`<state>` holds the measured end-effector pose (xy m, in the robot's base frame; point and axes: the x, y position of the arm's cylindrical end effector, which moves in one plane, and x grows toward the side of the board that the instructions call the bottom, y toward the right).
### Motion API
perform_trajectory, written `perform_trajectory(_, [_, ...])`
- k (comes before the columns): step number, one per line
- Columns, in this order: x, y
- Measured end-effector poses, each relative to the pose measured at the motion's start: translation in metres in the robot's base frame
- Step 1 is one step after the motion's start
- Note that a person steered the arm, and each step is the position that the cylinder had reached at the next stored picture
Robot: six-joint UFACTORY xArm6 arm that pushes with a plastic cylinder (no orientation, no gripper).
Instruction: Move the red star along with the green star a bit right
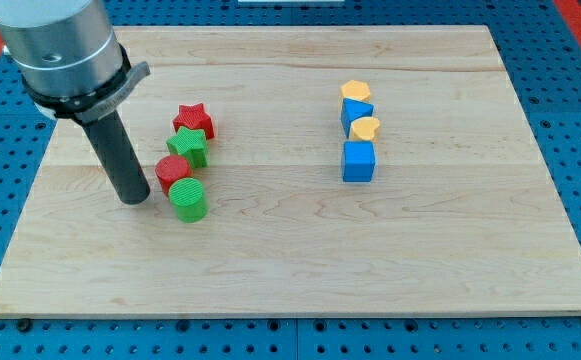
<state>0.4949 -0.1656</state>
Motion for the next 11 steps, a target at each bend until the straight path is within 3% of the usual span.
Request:
perform_trajectory(3, [0.013, 0.147])
perform_trajectory(4, [0.023, 0.117])
perform_trajectory(5, [0.043, 0.049])
perform_trajectory(6, [0.009, -0.032])
perform_trajectory(7, [-0.044, -0.043])
perform_trajectory(9, [-0.104, 0.022])
perform_trajectory(10, [-0.1, 0.047])
perform_trajectory(11, [-0.088, 0.033])
